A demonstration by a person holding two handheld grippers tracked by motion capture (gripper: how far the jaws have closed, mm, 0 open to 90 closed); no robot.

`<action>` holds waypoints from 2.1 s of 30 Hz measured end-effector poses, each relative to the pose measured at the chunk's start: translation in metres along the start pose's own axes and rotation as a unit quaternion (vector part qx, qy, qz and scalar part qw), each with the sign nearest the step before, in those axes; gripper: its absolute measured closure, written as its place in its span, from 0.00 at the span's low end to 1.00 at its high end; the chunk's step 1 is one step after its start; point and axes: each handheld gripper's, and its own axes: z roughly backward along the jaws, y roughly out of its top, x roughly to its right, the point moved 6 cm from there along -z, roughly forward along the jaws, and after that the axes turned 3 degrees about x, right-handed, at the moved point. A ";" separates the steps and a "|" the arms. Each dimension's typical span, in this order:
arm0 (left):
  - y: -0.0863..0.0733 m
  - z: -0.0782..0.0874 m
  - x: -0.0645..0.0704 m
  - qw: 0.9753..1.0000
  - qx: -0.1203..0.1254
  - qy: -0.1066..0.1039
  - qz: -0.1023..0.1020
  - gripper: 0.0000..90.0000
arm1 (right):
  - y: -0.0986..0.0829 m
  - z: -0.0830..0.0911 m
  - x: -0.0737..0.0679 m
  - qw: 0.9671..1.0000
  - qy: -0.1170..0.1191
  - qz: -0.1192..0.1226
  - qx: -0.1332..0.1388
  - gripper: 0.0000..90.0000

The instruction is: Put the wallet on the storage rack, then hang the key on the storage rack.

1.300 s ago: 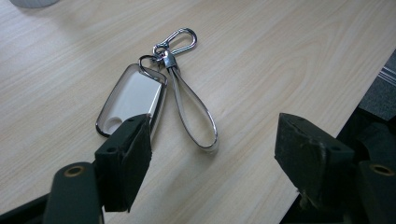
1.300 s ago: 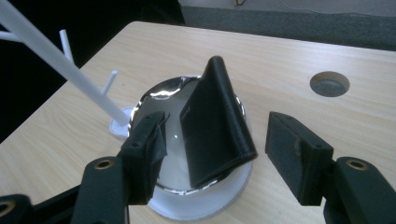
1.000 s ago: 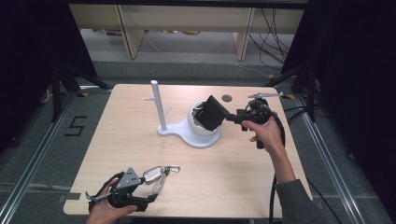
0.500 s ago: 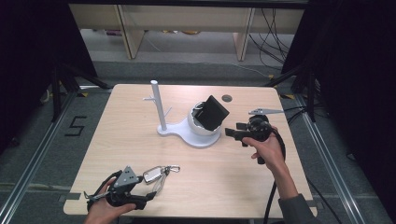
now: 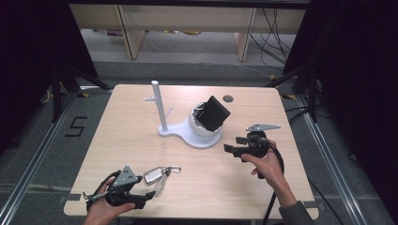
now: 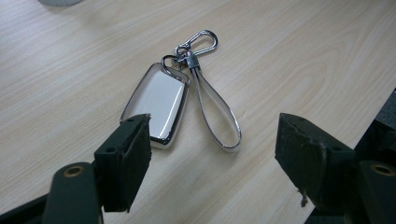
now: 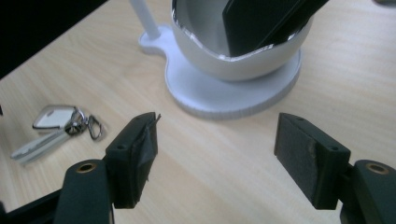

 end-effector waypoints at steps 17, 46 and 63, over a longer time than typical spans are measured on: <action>0.002 0.000 -0.006 1.000 0.016 0.004 0.013 0.28 | -0.063 -0.009 -0.025 0.997 0.010 0.032 -0.065 0.32; 0.060 -0.087 -0.019 0.987 -0.128 0.015 -0.095 0.39 | -0.082 -0.003 -0.039 0.996 0.025 0.045 -0.078 0.32; 0.060 -0.105 -0.016 0.971 -0.195 -0.004 -0.135 0.52 | -0.081 -0.002 -0.039 0.996 0.031 0.045 -0.073 0.32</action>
